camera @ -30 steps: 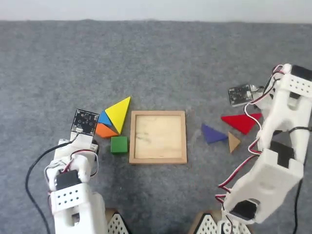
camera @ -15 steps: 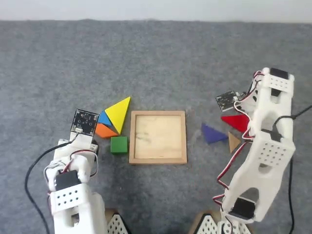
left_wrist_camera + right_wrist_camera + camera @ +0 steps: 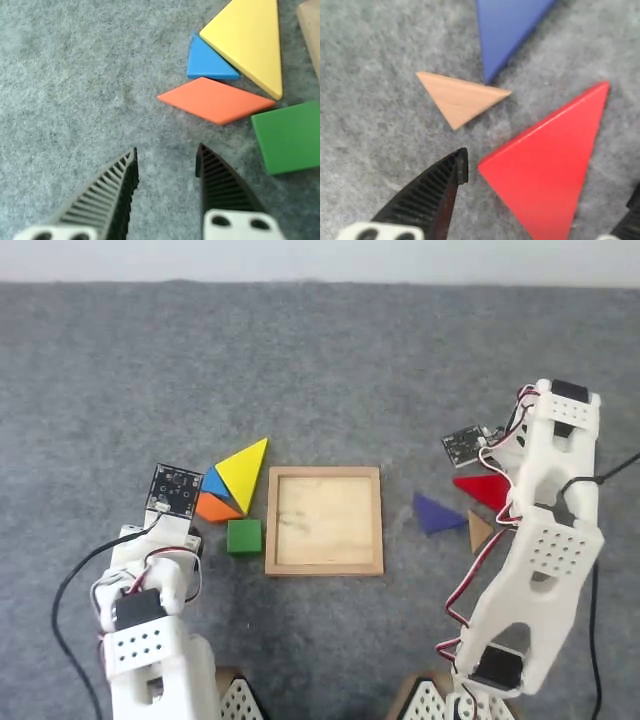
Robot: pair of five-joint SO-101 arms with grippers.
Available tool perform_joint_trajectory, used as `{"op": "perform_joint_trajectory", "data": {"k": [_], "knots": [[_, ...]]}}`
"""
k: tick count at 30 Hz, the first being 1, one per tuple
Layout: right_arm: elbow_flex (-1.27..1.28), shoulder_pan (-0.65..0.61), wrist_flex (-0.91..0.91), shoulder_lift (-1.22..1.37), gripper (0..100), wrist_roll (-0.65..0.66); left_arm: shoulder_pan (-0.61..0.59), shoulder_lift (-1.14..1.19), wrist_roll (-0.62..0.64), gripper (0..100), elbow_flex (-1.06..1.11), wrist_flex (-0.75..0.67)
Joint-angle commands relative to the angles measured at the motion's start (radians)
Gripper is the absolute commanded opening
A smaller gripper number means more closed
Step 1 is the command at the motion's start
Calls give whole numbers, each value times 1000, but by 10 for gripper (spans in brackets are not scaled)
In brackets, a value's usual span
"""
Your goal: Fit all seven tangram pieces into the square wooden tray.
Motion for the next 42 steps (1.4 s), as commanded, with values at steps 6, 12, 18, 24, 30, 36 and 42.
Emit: {"op": "perform_joint_trajectory", "data": {"k": [6, 12, 18, 24, 30, 36, 42], "knots": [[-81, 19, -56, -4, 308, -58, 8, -23, -11, 181, -12, -28], [-81, 27, -93, 31, 240, -87, 8, -23, -11, 181, -12, -26], [-81, 24, -94, 71, 278, -89, 8, -23, -11, 181, -12, -26], [-81, 15, -93, 84, 277, -83, 8, -23, -11, 181, -12, -26], [-81, 15, -84, 84, 277, -60, 8, -23, -11, 181, -12, -25], [-81, 12, -84, 79, 277, -60, 8, -23, -11, 181, -12, -25], [-81, 7, -84, 77, 150, -63, 8, -23, -11, 181, -12, -25]]}}
